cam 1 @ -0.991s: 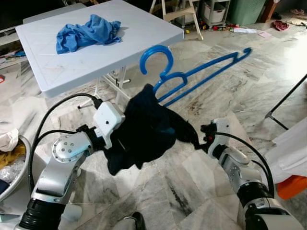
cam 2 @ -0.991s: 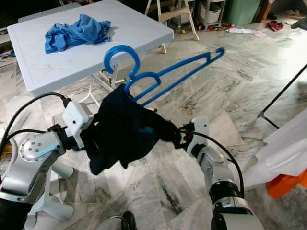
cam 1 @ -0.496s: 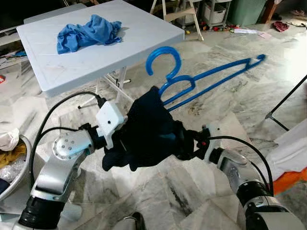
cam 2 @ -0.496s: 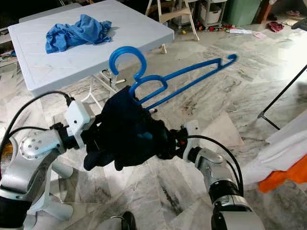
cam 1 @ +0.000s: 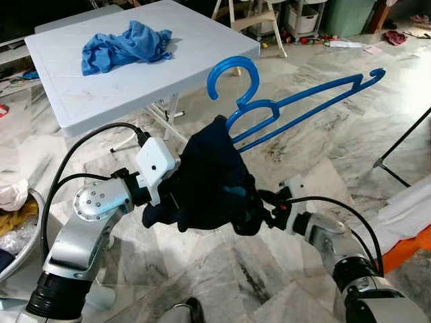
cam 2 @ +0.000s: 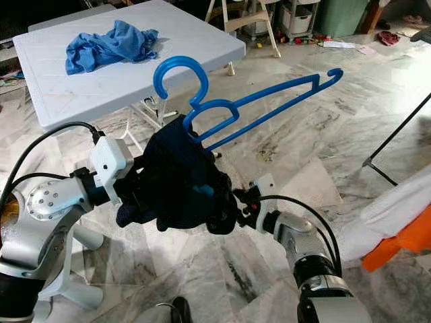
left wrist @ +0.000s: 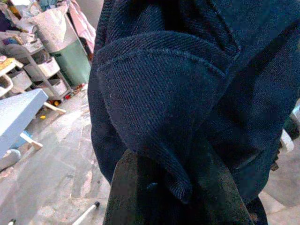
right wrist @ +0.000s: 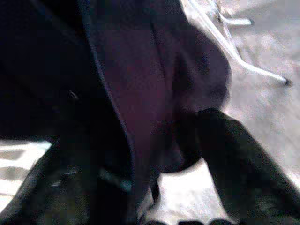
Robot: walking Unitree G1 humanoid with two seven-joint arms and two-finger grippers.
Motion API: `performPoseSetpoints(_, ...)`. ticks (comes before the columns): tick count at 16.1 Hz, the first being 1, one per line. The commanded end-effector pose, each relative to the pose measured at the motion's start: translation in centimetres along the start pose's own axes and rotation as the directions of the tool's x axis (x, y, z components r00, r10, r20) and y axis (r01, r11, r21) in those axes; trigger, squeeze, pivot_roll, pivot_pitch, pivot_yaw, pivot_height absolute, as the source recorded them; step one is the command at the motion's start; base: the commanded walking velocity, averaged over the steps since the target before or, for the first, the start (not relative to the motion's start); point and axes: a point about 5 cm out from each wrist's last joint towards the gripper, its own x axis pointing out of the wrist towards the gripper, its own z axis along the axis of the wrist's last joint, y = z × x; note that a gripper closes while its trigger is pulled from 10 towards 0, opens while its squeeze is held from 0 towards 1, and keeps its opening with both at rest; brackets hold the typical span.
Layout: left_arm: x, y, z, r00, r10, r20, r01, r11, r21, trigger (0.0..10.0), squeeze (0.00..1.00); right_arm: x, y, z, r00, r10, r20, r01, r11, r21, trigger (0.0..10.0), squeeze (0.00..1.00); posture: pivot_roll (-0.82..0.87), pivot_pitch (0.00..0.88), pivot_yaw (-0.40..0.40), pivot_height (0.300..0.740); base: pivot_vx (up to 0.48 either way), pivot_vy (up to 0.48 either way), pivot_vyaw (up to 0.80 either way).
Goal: Hang hanger
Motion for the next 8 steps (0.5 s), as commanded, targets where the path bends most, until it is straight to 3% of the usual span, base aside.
performPoseSetpoints(1,0.01,0.42,1.6,0.999,-0.001,0.047,-0.001,0.999,0.049,0.0,0.0,-0.22,-0.29,-0.59,0.999,-0.039,-0.036,0.039,0.999,-0.011,0.0,0.0,-0.05,0.1,0.069,0.74,0.0,0.0,0.0)
performPoseSetpoints(3,-0.02,0.45,1.67,0.999,0.0,0.048,-0.002,0.999,0.049,0.0,0.0,-0.64,-0.87,-1.02,0.993,-0.107,-0.044,0.108,0.994,0.011,0.0,0.0,-0.05,0.1,0.071,0.74,0.0,0.0,0.0)
performPoseSetpoints(8,-0.03,0.52,1.69,0.999,-0.002,0.048,-0.001,0.999,0.05,0.0,0.0,-0.57,-0.92,-1.17,0.99,-0.13,-0.048,0.131,0.991,0.014,0.0,0.0,-0.05,0.096,0.074,0.74,0.0,0.0,0.0)
